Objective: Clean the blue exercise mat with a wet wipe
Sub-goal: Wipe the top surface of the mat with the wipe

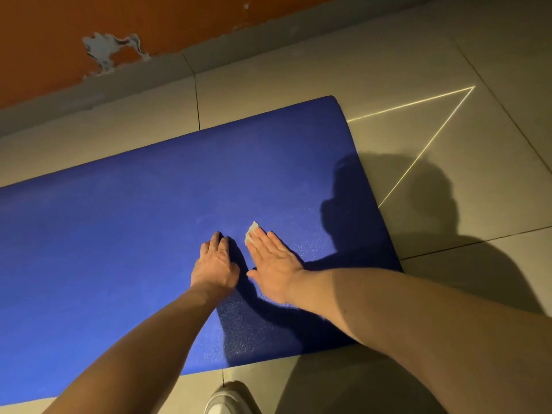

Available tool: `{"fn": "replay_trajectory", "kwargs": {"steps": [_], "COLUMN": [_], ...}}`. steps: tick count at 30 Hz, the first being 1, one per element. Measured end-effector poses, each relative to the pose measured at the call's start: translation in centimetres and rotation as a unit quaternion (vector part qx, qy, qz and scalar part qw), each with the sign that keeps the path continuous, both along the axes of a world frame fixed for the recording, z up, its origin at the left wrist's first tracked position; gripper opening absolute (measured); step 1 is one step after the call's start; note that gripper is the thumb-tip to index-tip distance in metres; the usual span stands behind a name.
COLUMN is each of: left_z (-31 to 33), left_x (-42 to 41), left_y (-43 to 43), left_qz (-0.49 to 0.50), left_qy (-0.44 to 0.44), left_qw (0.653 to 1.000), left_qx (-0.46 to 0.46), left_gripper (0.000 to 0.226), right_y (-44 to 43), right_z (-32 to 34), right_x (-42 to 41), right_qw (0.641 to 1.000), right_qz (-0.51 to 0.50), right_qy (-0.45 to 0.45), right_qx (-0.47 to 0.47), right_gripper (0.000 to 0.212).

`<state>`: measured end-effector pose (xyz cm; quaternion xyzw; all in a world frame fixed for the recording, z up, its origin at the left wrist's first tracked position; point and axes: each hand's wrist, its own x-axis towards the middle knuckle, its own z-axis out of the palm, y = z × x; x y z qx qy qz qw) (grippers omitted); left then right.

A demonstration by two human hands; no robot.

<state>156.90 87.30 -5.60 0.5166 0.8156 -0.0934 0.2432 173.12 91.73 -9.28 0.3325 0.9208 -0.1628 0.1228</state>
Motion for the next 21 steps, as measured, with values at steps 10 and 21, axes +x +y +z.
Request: {"fn": "replay_trajectory", "kwargs": {"steps": [10,21], "left_z": [-0.3,-0.9], "left_x": [0.0,-0.9], "left_y": [1.6,3.9], "left_qz": [-0.012,0.008], "left_qy": [-0.006,0.023], "left_qw": [1.000,1.000], "left_qx": [0.006,0.015], "left_gripper": [0.072,0.069], "right_y": [12.4,9.4], "right_z": [-0.6,-1.6], "right_x": [2.0,-1.0], "right_qw": [0.953,0.999], "right_qz": [-0.290,-0.011], "right_qy": [-0.061,0.001], "right_qx": [0.057,0.045], "right_gripper": [0.078,0.070]}}
